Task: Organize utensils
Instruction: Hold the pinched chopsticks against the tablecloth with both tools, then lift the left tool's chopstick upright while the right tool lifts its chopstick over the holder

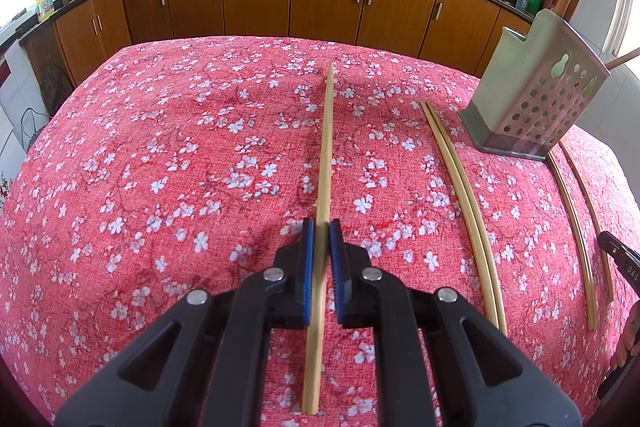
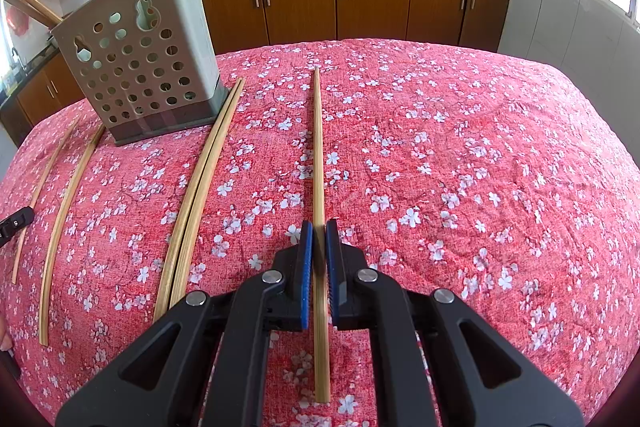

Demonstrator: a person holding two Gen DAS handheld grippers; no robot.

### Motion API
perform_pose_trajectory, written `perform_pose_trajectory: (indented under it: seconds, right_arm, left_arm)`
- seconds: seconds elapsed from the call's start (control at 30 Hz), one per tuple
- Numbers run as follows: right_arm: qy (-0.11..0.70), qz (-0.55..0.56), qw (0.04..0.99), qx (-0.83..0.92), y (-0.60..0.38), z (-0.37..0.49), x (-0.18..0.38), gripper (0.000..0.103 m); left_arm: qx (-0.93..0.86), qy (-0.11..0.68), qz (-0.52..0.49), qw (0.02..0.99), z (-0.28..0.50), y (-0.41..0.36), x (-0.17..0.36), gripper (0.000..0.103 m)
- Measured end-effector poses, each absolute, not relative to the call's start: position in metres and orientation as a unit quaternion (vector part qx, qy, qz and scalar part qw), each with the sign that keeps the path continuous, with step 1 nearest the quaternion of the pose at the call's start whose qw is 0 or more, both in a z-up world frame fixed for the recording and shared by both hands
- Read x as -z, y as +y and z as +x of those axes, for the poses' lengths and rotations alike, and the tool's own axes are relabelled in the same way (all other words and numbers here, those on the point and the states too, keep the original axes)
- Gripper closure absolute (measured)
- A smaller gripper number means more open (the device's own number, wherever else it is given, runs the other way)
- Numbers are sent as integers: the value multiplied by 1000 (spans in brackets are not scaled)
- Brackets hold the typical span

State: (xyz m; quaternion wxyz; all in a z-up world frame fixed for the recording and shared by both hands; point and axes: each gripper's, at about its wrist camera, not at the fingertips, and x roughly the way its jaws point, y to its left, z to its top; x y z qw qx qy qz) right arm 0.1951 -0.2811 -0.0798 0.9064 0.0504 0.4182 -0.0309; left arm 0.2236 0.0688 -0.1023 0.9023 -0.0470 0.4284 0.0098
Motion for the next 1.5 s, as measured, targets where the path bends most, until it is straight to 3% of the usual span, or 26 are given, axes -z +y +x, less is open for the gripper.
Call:
perform_pose_trajectory:
  seconds: [0.37,0.77,1.13,1.5]
  right_arm:
    - [418,52,906,30,-281,195,80,95]
    - [415,52,908,16,-279,178,75,96]
    - [270,55,961,9,-277,158,-24,96]
    - [244,59,968,7,-279,161,-41,96]
  left_arm:
    - [-8,428,-53,902,223,68,102,91]
    - [-4,433,14,901,198,57,97,94]
    - [32,314,-20,949,175,54,-5,95]
    - [36,284,-33,958,177,55,-36,95]
